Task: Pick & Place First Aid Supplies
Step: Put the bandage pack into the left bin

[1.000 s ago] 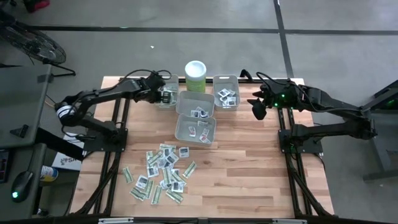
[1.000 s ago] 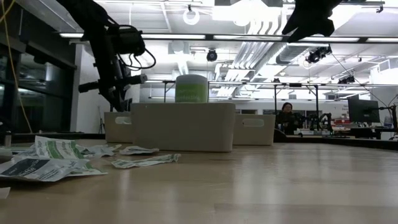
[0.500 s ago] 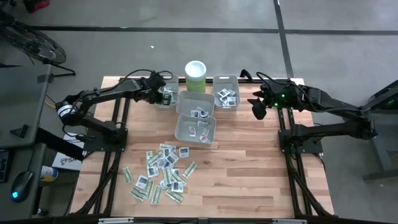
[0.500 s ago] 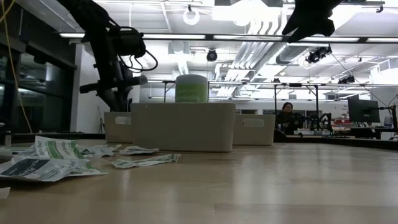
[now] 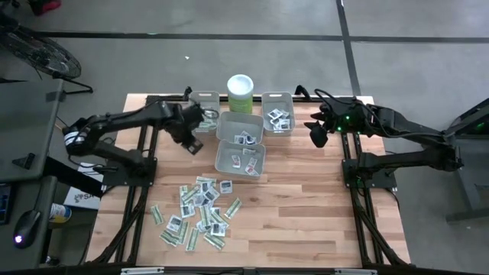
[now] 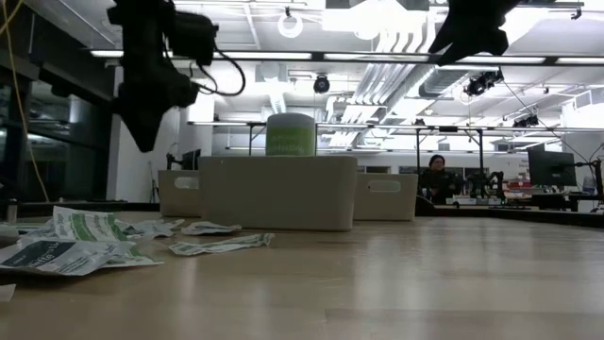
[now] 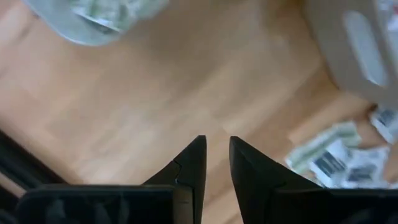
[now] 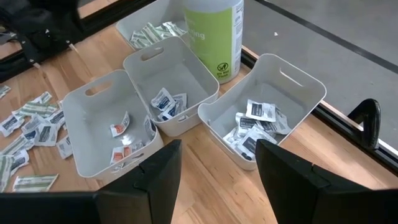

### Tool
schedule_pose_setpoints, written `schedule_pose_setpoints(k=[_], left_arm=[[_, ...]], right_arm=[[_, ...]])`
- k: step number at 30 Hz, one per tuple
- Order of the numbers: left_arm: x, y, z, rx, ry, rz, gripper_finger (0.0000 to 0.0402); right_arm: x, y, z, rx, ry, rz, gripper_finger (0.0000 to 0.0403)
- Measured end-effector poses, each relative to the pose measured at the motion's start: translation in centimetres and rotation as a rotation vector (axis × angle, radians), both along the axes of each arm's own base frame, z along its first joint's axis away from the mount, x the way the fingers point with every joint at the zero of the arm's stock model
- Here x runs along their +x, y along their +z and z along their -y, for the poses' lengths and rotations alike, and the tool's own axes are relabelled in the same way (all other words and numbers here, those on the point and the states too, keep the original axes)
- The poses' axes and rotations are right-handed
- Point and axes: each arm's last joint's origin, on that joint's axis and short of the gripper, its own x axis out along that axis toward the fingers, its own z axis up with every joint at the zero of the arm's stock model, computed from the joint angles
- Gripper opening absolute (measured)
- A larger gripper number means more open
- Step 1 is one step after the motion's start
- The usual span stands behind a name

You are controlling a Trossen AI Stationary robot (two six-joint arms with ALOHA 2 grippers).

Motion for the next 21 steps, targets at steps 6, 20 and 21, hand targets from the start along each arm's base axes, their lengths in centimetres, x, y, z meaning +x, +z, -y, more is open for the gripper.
schedule_pose_setpoints(k=[6,20,21], left_arm=[[0.4,0.6,4.7,-0.015,-0.060,0.043,0.0069],[-0.7,0.7,16.0,0.003,-0.120,0.069,0.0069],[-0.9,0.7,16.7,-0.002,-0.126,0.072,0.0069]], right_arm=[[-0.1,-0.1,0.0,0.006,0.006,-0.015,0.0199],[0.0,-0.2,-0.2,0.014,0.062,-0.023,0.0199],[0.0,-0.2,-0.2,0.011,0.069,-0.025,0.0199]])
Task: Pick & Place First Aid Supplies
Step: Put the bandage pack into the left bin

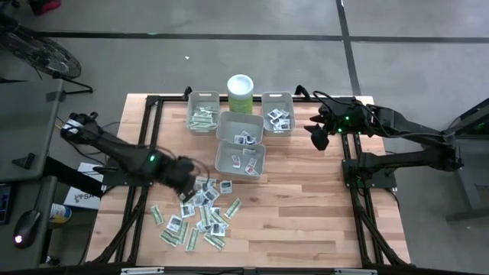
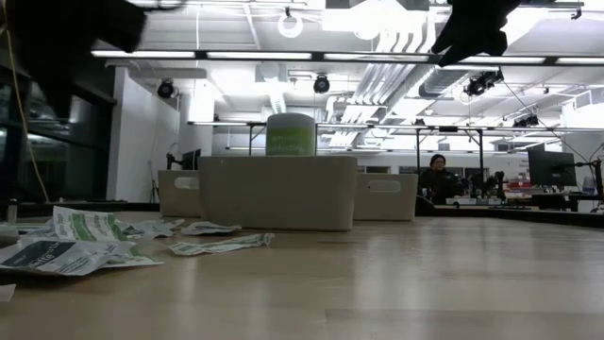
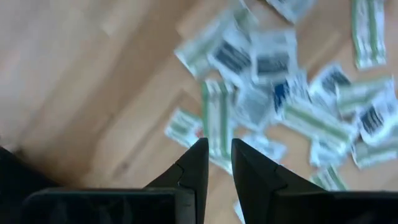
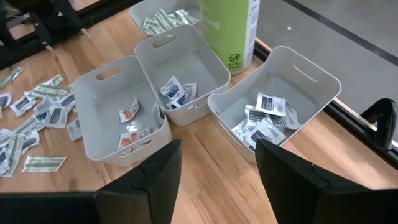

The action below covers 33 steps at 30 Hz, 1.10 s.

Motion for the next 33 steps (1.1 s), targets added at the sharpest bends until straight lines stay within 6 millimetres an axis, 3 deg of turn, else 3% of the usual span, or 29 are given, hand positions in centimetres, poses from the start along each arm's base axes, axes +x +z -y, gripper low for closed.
schedule_pose_setpoints(k=[11,23,28,33], left_arm=[[-3.5,-0.9,6.7,-0.072,0.010,-0.039,0.0069],[-5.3,-4.3,13.1,-0.131,-0.051,-0.095,0.0071],[-5.9,-6.0,15.1,-0.155,-0.010,-0.144,0.0107],[-6.6,-7.5,16.0,-0.123,0.014,-0.212,0.0181]], right_arm=[[0.0,0.0,0.0,-0.007,0.009,-0.003,0.0199],[0.0,0.0,0.0,-0.019,0.021,-0.011,0.0199],[0.0,0.0,0.0,-0.020,0.021,-0.010,0.0199],[0.0,0.0,0.0,-0.020,0.021,-0.010,0.0199]])
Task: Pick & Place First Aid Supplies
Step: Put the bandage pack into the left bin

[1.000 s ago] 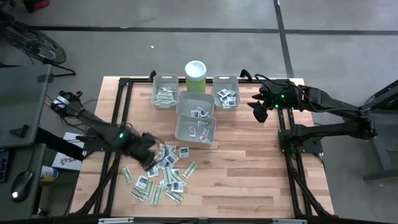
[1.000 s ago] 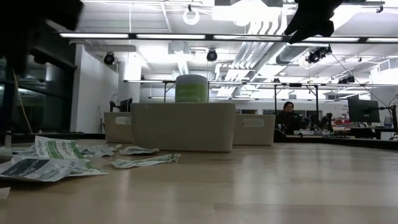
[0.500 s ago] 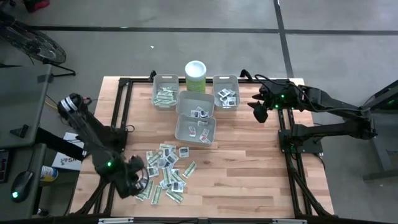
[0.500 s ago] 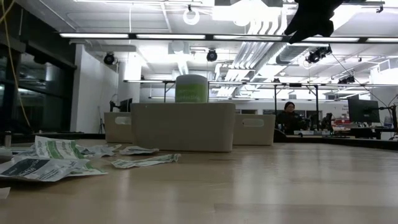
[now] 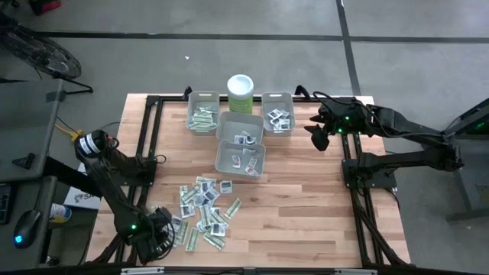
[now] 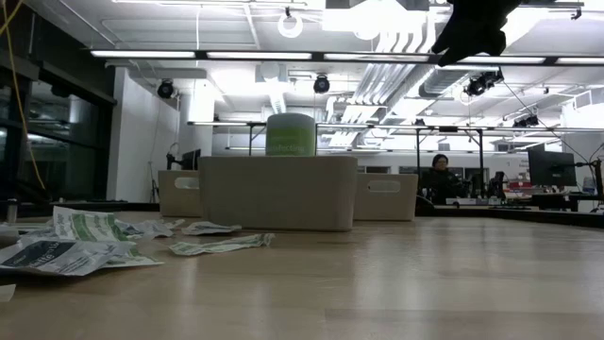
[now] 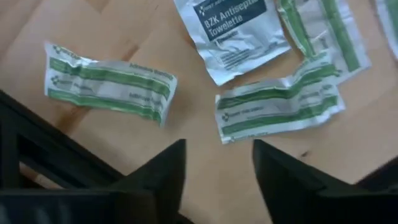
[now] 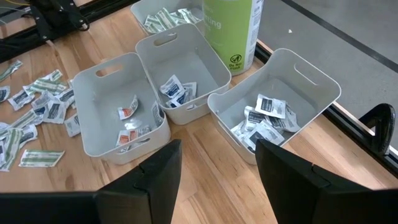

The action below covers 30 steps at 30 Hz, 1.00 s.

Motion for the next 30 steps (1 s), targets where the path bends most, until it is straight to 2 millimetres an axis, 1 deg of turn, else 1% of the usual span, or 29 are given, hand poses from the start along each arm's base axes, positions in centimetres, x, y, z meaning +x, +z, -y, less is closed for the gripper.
schedule_pose_setpoints(k=[4,6,8,17,22,26,30], left_arm=[[0.0,-0.7,0.2,0.039,-0.040,0.010,0.0240],[0.1,-0.9,0.2,0.051,-0.083,0.016,0.0260],[0.1,-1.0,0.2,0.064,-0.108,0.011,0.0270],[-0.4,-1.0,-0.4,0.100,-0.111,-0.079,0.0275],[-0.3,-1.0,-0.4,0.106,-0.113,-0.063,0.0275],[-0.2,-1.0,-0.5,0.135,-0.163,-0.020,0.0275],[-0.4,-1.0,-0.8,0.170,-0.203,-0.030,0.0275]], right_arm=[[0.0,0.0,0.0,-0.001,0.000,0.000,0.0199],[0.0,0.0,0.0,-0.004,0.003,-0.002,0.0199],[0.0,0.0,0.0,-0.005,0.004,-0.003,0.0199],[0.0,0.0,0.0,-0.015,0.009,-0.007,0.0199],[0.0,0.0,0.0,-0.023,0.011,-0.011,0.0199],[0.0,0.0,0.0,-0.029,0.014,-0.014,0.0199],[0.0,0.0,0.0,-0.034,0.019,-0.017,0.0199]])
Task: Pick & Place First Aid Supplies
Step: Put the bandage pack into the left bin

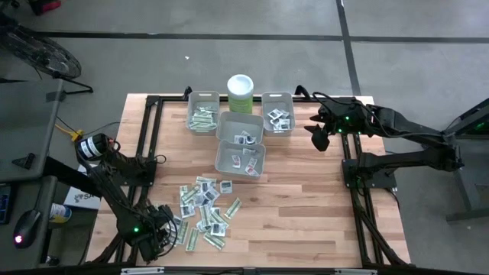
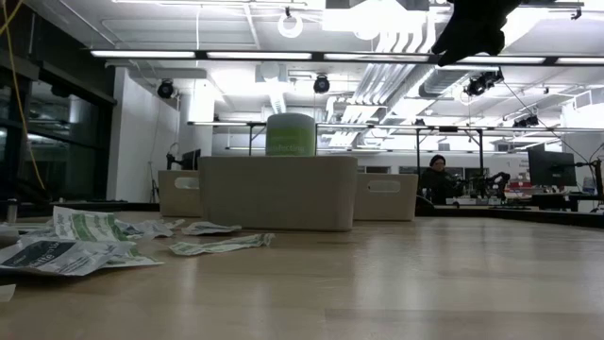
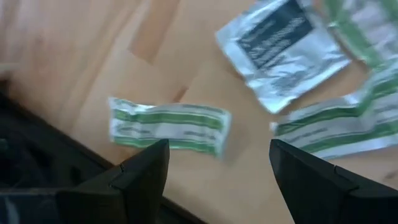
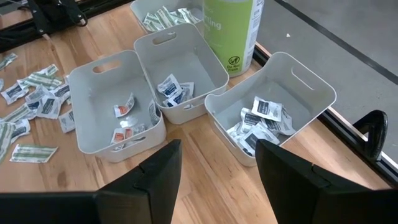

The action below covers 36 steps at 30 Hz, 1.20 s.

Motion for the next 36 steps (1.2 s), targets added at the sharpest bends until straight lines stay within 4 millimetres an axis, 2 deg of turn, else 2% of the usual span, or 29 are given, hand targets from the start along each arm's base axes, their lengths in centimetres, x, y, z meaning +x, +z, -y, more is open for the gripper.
schedule_pose_setpoints(k=[9,29,32,36], left_arm=[[0.1,0.0,-0.3,0.050,-0.048,0.050,0.0275],[-0.8,-2.9,-1.5,-0.007,-0.042,-0.014,0.0274],[-0.8,-3.1,-1.5,-0.013,-0.043,-0.012,0.0258],[-0.7,-3.1,-1.4,-0.020,-0.045,-0.009,0.0215]], right_arm=[[0.0,0.0,0.0,-0.010,0.014,-0.005,0.0199],[0.0,0.0,0.0,-0.014,0.002,-0.006,0.0199],[0.0,0.0,0.0,-0.003,-0.007,0.000,0.0199],[0.0,0.0,0.0,0.001,-0.010,0.002,0.0199]])
